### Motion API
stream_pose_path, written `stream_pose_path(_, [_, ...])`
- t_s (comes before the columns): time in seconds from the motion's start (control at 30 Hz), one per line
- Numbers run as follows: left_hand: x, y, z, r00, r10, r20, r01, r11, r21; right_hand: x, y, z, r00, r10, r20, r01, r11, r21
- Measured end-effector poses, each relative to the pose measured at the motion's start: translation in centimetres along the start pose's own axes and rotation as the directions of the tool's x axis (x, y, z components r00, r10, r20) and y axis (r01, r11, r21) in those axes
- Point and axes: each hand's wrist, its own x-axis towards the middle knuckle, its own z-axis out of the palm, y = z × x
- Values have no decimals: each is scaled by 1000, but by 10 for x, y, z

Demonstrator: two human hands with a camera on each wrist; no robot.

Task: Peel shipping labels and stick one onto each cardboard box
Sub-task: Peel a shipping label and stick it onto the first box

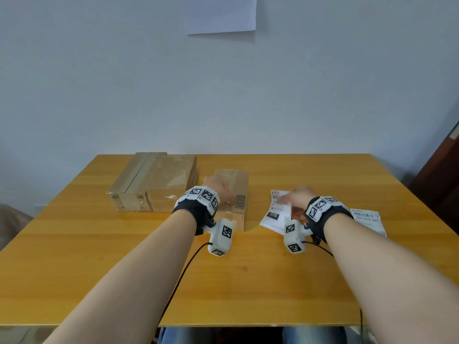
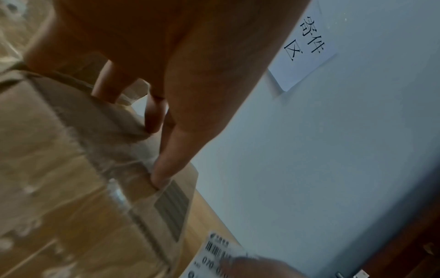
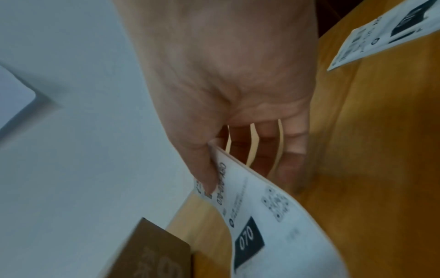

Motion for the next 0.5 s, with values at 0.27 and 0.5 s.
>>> stream_pose_path(0.27, [-17, 1, -5, 995, -15, 99, 0, 988, 152, -28, -58, -11, 961, -208, -181, 259, 907, 332])
stream_pose_path(0.5, [-31, 7, -5, 991, 49, 122, -71, 981, 181, -44, -95, -14, 889, -345, -302, 440, 827, 351])
